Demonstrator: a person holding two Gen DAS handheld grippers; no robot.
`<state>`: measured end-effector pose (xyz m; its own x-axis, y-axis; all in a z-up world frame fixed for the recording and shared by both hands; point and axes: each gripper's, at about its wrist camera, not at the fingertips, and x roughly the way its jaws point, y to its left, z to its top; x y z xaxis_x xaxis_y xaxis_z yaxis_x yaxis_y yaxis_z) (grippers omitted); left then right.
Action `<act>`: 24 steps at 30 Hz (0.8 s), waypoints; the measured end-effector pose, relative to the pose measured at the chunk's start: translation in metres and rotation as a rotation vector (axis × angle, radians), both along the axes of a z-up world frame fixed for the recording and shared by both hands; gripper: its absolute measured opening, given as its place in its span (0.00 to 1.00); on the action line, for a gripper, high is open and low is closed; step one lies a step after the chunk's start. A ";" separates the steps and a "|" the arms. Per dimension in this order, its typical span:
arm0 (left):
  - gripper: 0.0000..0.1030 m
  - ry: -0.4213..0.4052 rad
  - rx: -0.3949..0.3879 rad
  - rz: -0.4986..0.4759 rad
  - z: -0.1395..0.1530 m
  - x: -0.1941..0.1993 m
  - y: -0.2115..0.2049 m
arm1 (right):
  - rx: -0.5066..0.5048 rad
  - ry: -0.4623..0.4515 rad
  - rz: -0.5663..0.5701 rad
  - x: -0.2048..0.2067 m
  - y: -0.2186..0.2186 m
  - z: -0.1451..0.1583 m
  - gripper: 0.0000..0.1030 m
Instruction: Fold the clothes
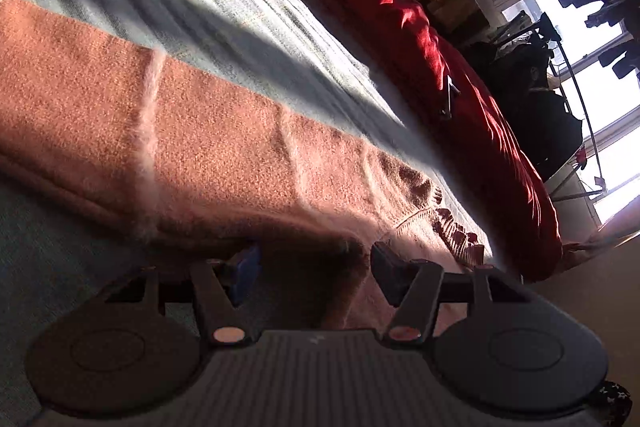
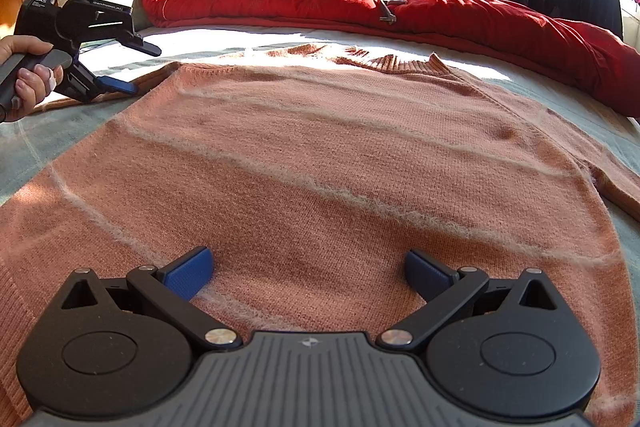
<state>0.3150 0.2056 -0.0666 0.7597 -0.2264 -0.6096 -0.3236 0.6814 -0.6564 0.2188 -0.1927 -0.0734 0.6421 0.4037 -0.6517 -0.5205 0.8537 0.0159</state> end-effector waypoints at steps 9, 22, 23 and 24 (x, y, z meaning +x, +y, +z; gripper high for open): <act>0.60 -0.131 0.053 -0.151 0.040 0.030 -0.037 | 0.000 0.000 0.001 0.000 0.000 0.000 1.00; 0.61 0.051 0.237 -0.191 -0.002 0.065 -0.058 | -0.001 0.000 0.002 0.000 0.000 0.000 1.00; 0.61 0.056 0.246 -0.181 -0.003 0.069 -0.058 | -0.002 -0.001 0.002 0.000 0.000 0.000 1.00; 0.61 0.062 0.255 -0.171 -0.004 0.073 -0.059 | -0.002 -0.001 0.002 0.000 0.000 0.000 1.00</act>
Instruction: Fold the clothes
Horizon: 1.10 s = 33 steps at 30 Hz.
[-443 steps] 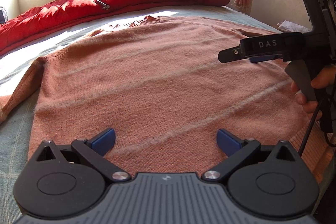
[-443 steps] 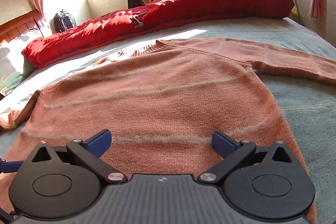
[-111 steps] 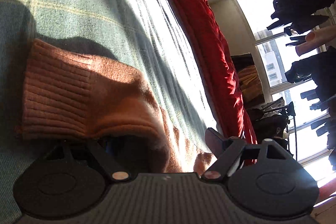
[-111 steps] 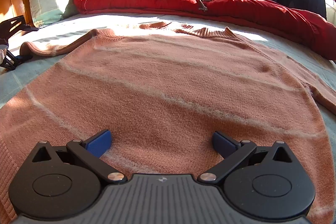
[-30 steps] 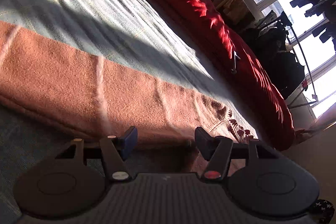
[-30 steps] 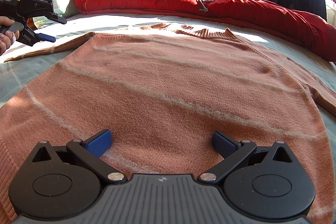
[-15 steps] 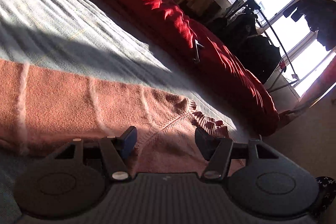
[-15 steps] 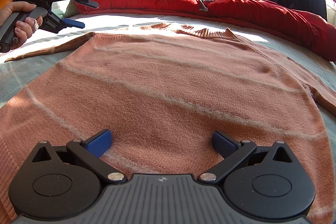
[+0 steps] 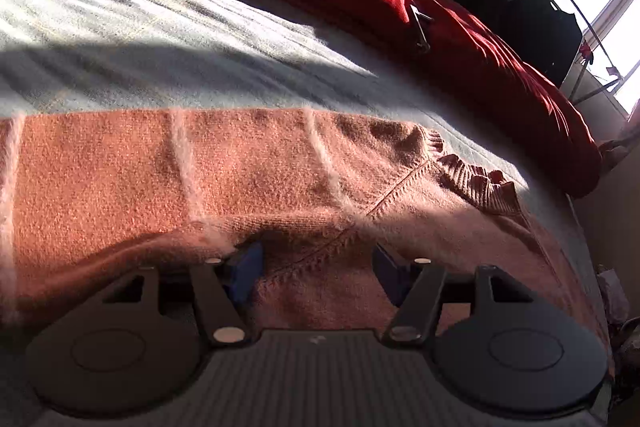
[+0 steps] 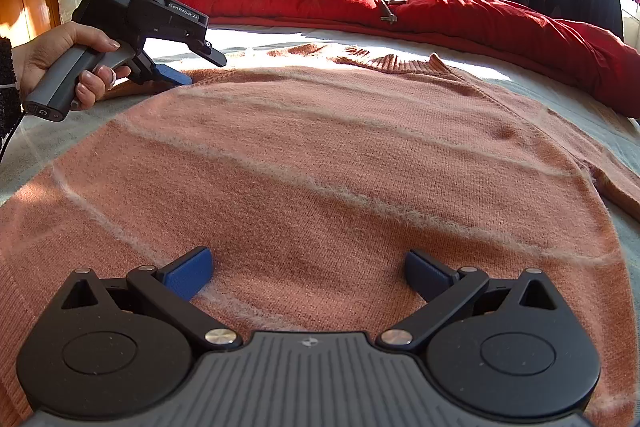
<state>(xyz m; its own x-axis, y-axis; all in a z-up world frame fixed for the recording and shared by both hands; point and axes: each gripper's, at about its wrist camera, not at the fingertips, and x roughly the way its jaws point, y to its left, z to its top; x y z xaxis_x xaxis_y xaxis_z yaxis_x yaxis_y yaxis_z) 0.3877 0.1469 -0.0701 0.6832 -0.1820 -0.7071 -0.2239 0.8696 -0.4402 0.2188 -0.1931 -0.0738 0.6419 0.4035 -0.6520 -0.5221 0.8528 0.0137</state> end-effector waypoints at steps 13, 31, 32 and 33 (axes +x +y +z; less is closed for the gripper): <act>0.62 -0.001 0.014 -0.095 0.029 -0.025 -0.027 | -0.008 0.003 0.000 -0.001 0.001 0.001 1.00; 0.68 0.010 0.153 -0.176 0.082 -0.107 -0.070 | -0.001 0.029 -0.001 0.001 -0.002 0.000 1.00; 0.69 0.000 0.164 -0.194 0.088 -0.115 -0.076 | -0.002 0.029 -0.001 0.001 -0.002 0.000 1.00; 0.72 -0.007 0.179 -0.215 0.091 -0.123 -0.082 | -0.003 0.028 0.001 0.001 -0.002 0.000 1.00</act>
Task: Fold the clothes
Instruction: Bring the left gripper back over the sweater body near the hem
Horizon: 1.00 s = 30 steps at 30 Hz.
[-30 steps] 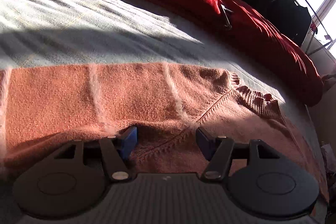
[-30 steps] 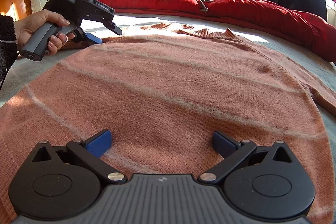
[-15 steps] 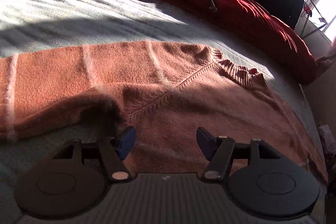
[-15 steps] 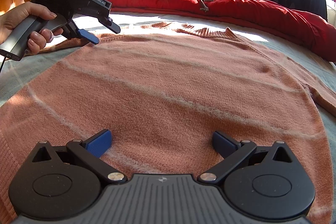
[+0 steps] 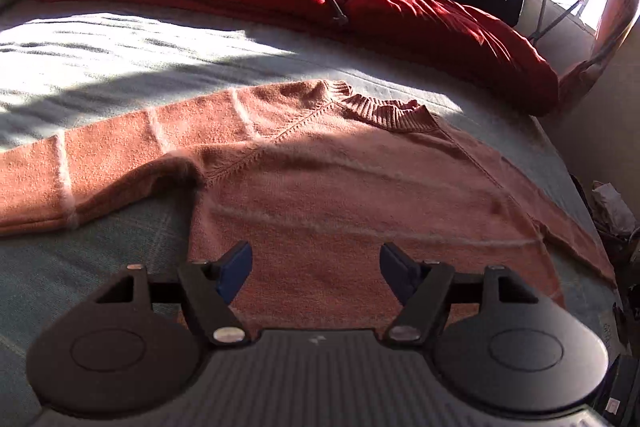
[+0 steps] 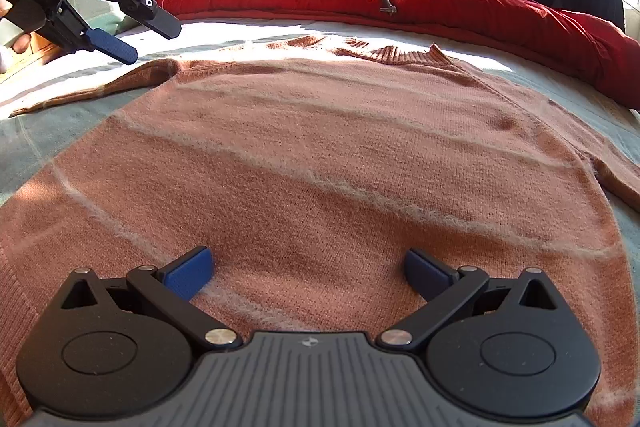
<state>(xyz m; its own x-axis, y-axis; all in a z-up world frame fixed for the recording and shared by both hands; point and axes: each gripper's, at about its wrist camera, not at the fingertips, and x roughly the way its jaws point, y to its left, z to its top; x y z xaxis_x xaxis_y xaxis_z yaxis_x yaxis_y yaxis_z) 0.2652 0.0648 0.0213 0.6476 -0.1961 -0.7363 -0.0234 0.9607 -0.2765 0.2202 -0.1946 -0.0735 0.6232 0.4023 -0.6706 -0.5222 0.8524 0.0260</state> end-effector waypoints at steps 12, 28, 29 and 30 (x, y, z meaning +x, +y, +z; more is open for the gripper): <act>0.73 0.084 0.137 -0.118 -0.066 -0.023 -0.051 | 0.012 0.002 0.014 0.001 -0.002 0.001 1.00; 0.80 -0.078 0.081 -0.160 -0.062 -0.071 -0.027 | 0.020 -0.023 0.017 -0.003 -0.004 -0.002 1.00; 0.81 -0.095 0.074 -0.154 -0.061 -0.071 -0.023 | 0.023 -0.025 0.018 -0.003 -0.004 -0.002 1.00; 0.81 -0.113 0.065 -0.149 -0.061 -0.070 -0.019 | 0.024 -0.026 0.018 -0.003 -0.004 -0.003 1.00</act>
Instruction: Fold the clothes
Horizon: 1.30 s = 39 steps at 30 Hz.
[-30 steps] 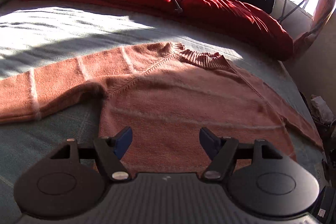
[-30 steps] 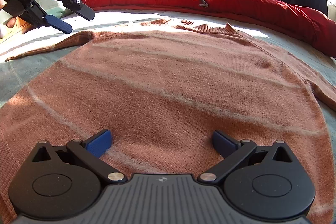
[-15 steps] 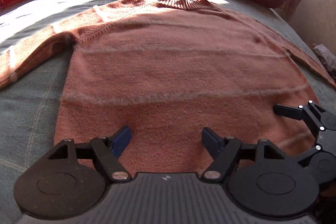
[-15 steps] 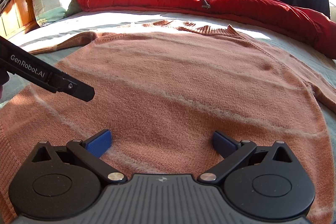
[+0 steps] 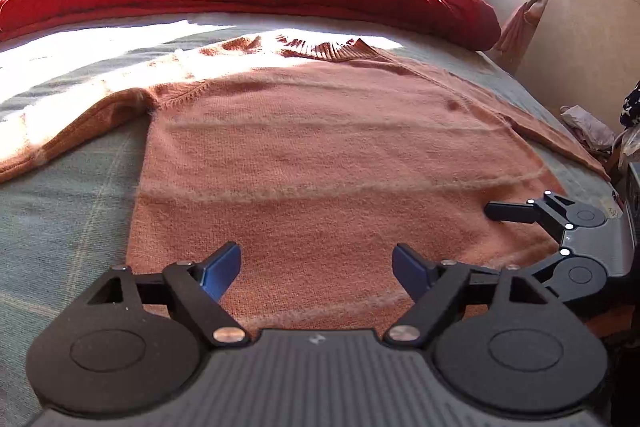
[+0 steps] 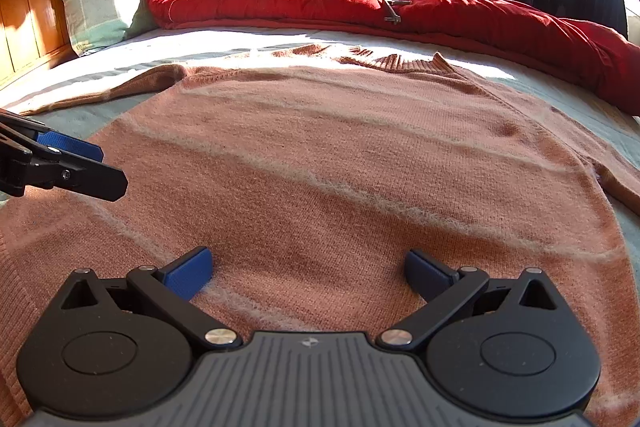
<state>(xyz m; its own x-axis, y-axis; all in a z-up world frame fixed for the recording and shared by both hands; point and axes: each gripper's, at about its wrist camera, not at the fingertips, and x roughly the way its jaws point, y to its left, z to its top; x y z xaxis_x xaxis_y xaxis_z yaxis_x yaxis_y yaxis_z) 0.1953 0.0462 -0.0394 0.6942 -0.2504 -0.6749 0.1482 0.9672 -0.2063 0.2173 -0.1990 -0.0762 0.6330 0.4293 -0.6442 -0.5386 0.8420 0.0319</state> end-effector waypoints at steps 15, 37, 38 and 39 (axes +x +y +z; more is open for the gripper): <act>0.89 -0.192 -0.038 0.052 0.029 0.036 0.092 | -0.258 -0.087 0.164 0.026 0.071 0.095 0.83; 0.89 -0.086 -0.209 0.049 -0.013 0.058 0.162 | -0.447 -0.119 0.789 0.227 0.342 0.069 0.59; 0.89 -0.079 -0.213 0.046 -0.014 0.059 0.162 | -0.446 -0.104 0.806 0.232 0.345 0.063 0.57; 0.89 -0.074 -0.212 0.050 -0.016 0.060 0.162 | -0.440 -0.092 0.821 0.237 0.348 0.059 0.57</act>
<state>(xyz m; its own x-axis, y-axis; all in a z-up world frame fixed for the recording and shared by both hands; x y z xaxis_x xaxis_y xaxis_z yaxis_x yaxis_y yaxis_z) 0.2551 0.2085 -0.0554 0.7551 -0.3451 -0.5574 0.1234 0.9098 -0.3962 0.4540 0.1492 -0.0174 0.2964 0.4937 -0.8175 -0.9545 0.1233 -0.2716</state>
